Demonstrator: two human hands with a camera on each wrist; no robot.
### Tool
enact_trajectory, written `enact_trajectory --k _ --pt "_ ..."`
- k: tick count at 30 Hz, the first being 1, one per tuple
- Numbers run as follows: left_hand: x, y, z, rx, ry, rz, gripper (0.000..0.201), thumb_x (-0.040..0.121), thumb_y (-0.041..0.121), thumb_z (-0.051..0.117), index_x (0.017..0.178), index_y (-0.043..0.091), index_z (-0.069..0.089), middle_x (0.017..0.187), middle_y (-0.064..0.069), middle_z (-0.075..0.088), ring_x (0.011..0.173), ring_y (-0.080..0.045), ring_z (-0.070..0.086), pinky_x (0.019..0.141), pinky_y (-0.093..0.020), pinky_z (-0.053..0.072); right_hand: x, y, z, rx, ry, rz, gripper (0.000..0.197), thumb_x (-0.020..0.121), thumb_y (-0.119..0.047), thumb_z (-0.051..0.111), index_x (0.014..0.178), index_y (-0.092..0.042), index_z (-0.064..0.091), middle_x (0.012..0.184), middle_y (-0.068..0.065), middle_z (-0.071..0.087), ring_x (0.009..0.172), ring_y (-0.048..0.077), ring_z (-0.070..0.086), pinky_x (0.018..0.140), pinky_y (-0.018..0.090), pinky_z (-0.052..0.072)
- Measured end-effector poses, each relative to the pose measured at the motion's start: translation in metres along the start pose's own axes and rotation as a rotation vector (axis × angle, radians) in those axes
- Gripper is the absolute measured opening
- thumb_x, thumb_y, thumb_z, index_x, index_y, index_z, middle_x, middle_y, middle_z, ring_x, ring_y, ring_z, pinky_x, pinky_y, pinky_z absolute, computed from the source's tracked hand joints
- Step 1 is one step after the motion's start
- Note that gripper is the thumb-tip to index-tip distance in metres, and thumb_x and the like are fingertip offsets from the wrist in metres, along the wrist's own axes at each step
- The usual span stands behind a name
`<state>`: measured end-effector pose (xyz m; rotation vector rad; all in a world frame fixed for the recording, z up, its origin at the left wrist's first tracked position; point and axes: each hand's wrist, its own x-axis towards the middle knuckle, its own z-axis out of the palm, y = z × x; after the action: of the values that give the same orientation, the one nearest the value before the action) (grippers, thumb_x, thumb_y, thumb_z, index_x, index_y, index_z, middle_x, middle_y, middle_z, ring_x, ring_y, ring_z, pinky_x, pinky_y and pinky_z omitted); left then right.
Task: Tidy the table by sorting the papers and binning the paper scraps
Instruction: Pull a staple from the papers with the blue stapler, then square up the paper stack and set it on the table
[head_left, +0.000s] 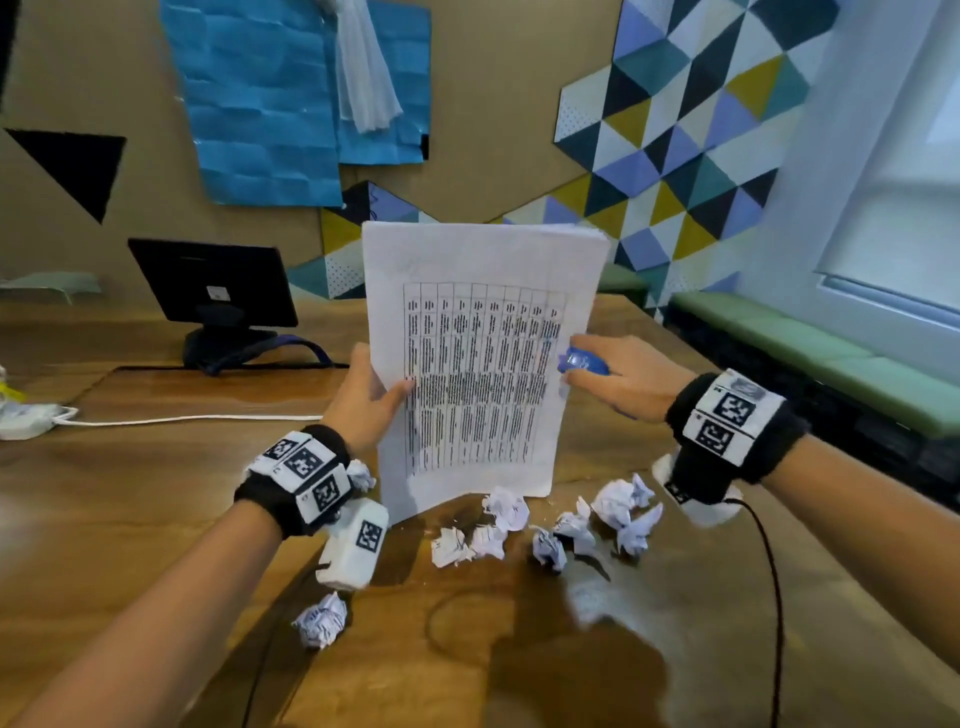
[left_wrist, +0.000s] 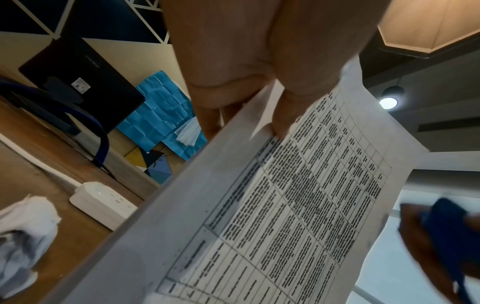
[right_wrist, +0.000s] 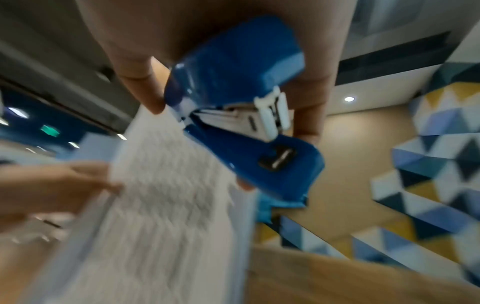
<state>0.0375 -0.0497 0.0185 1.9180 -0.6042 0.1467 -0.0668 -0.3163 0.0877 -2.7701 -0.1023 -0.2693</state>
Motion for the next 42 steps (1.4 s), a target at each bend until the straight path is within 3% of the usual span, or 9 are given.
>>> enact_trajectory --k 7,12,16,20,24,27,36,39,42 --pt "-0.004 -0.014 0.007 0.077 -0.019 -0.036 0.062 0.09 0.015 0.058 0.14 0.007 0.023 0.143 -0.004 0.041 0.129 -0.015 0.039 0.102 -0.03 0.031 -0.026 0.121 0.045 -0.233 -0.338 0.624 0.057 0.094 -0.051 0.043 0.129 -0.007 0.048 0.136 0.017 0.051 0.116 0.031 0.053 0.095 0.036 0.041" --pt "-0.006 -0.015 0.01 0.065 0.004 -0.036 0.058 0.087 0.012 0.061 0.139 0.009 0.036 0.14 -0.008 0.049 0.129 -0.023 0.046 0.107 -0.042 0.037 -0.047 0.159 0.061 -0.366 -0.425 0.783 0.043 0.081 -0.058 0.059 0.069 -0.017 0.056 0.095 0.012 0.065 0.08 0.025 0.055 0.073 0.031 0.041" --pt "-0.008 -0.011 0.011 0.042 0.014 -0.071 0.051 0.086 0.01 0.062 0.134 0.008 0.043 0.134 -0.012 0.054 0.123 -0.026 0.051 0.102 -0.041 0.041 -0.05 0.173 0.064 -0.327 -0.459 0.835 0.063 0.073 -0.063 0.064 0.108 -0.01 0.064 0.112 0.01 0.065 0.093 0.026 0.059 0.08 0.031 0.045" --pt "-0.011 -0.017 0.011 0.071 -0.056 -0.147 0.052 0.084 0.007 0.065 0.132 0.006 0.046 0.132 -0.014 0.056 0.121 -0.028 0.054 0.101 -0.041 0.043 -0.048 0.173 0.059 -0.37 -0.457 0.816 0.087 0.056 -0.084 0.057 0.109 -0.014 0.061 0.112 0.009 0.064 0.098 0.026 0.061 0.088 0.033 0.049" --pt "-0.011 -0.022 0.012 0.077 -0.024 -0.151 0.049 0.083 0.005 0.065 0.129 0.006 0.05 0.129 -0.013 0.059 0.117 -0.028 0.055 0.098 -0.04 0.045 -0.025 0.135 0.05 -0.345 -0.194 0.736 0.055 0.079 -0.058 0.06 0.109 -0.012 0.061 0.114 0.011 0.066 0.089 0.026 0.061 0.074 0.032 0.048" --pt "-0.008 -0.023 0.014 0.097 0.009 -0.137 0.045 0.082 0.004 0.067 0.125 0.004 0.054 0.123 -0.012 0.062 0.109 -0.025 0.059 0.091 -0.035 0.047 0.003 0.101 0.054 -0.2 -0.064 0.601 0.056 0.085 -0.045 0.061 0.127 -0.01 0.048 0.128 0.013 0.056 0.11 0.028 0.058 0.09 0.037 0.049" --pt "-0.004 -0.022 0.025 0.108 0.068 -0.199 0.01 0.087 0.012 0.06 0.087 0.011 0.05 0.076 0.001 0.048 0.079 -0.021 0.046 0.064 -0.025 0.043 0.032 0.026 0.087 0.355 -0.246 0.303 0.064 0.095 -0.049 0.039 0.146 -0.013 0.029 0.152 0.009 0.032 0.137 0.027 0.036 0.111 0.033 0.03" --pt "0.003 -0.007 0.027 0.029 0.099 -0.241 0.011 0.092 0.012 0.054 0.096 0.004 0.047 0.087 0.001 0.047 0.087 -0.018 0.044 0.074 -0.031 0.045 0.029 0.014 0.075 0.672 -0.077 0.215 0.125 0.051 -0.087 0.04 0.143 -0.002 0.033 0.149 0.014 0.037 0.138 0.025 0.035 0.084 -0.003 0.038" --pt "0.015 0.005 0.023 -0.017 0.133 -0.255 0.014 0.093 0.016 0.053 0.1 0.007 0.045 0.097 -0.006 0.049 0.088 -0.017 0.047 0.076 -0.029 0.042 0.034 0.009 0.062 0.796 0.052 0.183 0.158 0.019 -0.099 0.041 0.139 0.003 0.037 0.142 0.017 0.043 0.135 0.03 0.039 0.089 0.006 0.042"
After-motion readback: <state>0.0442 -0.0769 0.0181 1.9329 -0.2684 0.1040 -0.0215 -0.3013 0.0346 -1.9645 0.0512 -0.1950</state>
